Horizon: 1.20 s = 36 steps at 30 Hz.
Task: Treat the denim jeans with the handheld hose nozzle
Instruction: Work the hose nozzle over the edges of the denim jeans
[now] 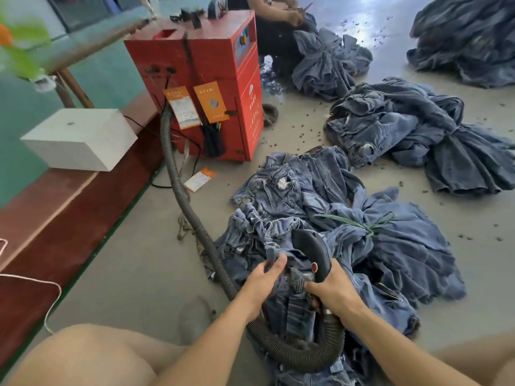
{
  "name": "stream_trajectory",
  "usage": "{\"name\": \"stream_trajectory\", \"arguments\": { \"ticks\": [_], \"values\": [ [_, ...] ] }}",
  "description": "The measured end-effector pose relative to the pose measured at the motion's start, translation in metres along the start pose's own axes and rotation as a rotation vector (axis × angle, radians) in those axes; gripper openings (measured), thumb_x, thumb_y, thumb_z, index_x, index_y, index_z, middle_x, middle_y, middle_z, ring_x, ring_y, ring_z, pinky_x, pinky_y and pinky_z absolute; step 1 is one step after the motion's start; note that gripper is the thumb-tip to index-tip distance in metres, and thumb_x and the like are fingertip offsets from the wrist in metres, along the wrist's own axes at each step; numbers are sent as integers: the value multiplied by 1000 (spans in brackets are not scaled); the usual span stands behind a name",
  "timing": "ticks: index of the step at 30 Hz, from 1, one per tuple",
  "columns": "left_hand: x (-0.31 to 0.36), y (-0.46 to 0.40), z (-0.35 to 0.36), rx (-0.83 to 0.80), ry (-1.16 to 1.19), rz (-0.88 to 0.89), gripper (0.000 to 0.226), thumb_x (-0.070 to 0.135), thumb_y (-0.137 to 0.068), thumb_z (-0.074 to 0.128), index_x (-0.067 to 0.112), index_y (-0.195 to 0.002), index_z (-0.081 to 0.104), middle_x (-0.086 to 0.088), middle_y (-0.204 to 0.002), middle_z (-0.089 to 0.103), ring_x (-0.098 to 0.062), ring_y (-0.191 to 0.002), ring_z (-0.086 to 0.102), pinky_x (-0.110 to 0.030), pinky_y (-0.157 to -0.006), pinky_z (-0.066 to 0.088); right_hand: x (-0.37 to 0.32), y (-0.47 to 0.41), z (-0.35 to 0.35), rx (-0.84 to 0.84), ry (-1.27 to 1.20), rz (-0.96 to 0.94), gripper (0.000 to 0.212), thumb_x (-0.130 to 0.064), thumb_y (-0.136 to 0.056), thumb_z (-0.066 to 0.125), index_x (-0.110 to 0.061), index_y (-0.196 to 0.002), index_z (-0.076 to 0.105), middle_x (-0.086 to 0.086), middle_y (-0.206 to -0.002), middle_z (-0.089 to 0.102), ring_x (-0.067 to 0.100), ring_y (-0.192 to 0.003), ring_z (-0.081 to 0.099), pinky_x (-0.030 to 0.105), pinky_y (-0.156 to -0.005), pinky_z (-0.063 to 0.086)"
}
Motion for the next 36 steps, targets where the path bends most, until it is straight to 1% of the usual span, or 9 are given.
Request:
{"name": "stream_trajectory", "arguments": {
  "ticks": [3, 8, 11, 18, 24, 28, 31, 34, 36],
  "values": [
    [4, -4, -3, 76, -103, 94, 21, 38, -94, 71, 25, -110, 74, 3, -108, 78, -17, -103, 72, -45, -101, 55, 0, 11, 2, -17, -43, -38, 40, -15, -84, 81, -26, -107, 50, -1, -67, 70, 24, -47, 66, 32, -45, 53],
    [-2, -6, -11, -13, 421, 41, 24, -6, -102, 53, 5, -119, 66, -10, -102, 79, -26, -93, 76, -38, -74, 63, -4, 27, -7, 1, -133, -60, 26, -18, -96, 72, -23, -108, 49, 2, -74, 74, 26, -48, 63, 36, -48, 54],
    [6, -3, -20, -99, 434, 65, 33, -12, -100, 49, 4, -126, 62, -13, -108, 77, -31, -100, 75, -42, -79, 62, -16, 38, -14, -26, -140, -60, 23, -14, -96, 68, -21, -105, 48, 9, -71, 73, 27, -47, 58, 35, -47, 50],
    [14, -10, -27, -171, 328, 100, 64, -25, -91, 49, 13, -141, 59, -18, -132, 69, -33, -124, 64, -51, -113, 45, -33, 60, -6, -176, 63, -63, 19, -21, -95, 66, -23, -100, 48, 10, -58, 61, 27, -45, 55, 35, -46, 47],
    [10, -10, -26, -183, 323, 134, 73, -30, -86, 42, 15, -139, 62, -9, -124, 73, -23, -115, 68, -35, -95, 55, -58, 36, 27, -265, 243, -89, 21, -13, -88, 61, -22, -102, 48, 2, -55, 61, 22, -41, 57, 34, -42, 48],
    [-2, -11, -33, -103, 298, 77, 80, -33, -85, 34, 16, -144, 59, -3, -122, 75, -15, -104, 73, -27, -78, 59, -70, 12, 9, -48, 115, -105, 20, -8, -90, 59, -19, -103, 48, 13, -71, 60, 27, -50, 58, 40, -49, 51],
    [-1, -12, -30, -91, 313, 67, 84, -33, -86, 32, 20, -146, 56, -5, -133, 70, -16, -108, 73, -30, -82, 60, -60, 23, 1, -62, 126, -91, 18, -17, -92, 61, -25, -100, 48, 8, -61, 61, 22, -43, 58, 36, -44, 50],
    [-2, -16, -28, -86, 281, 105, 83, -34, -84, 32, 16, -145, 57, -9, -136, 68, -21, -122, 67, -35, -99, 57, -54, 36, 27, -243, 224, -65, 20, -18, -90, 62, -25, -100, 47, 7, -63, 62, 20, -39, 57, 30, -39, 45],
    [-7, -17, -31, -61, 223, 129, 82, -34, -83, 33, 11, -148, 53, -8, -141, 65, -19, -132, 60, -37, -111, 48, -64, 25, 32, -227, 204, -75, 18, -13, -92, 60, -20, -103, 47, 11, -70, 62, 23, -43, 56, 34, -44, 48]
  ]
}}
Point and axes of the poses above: each hand's wrist, its own y-axis away from the middle knuckle, its own z-axis out of the palm, x = y × z, the point moved 7 cm from there along -y, towards the middle knuckle
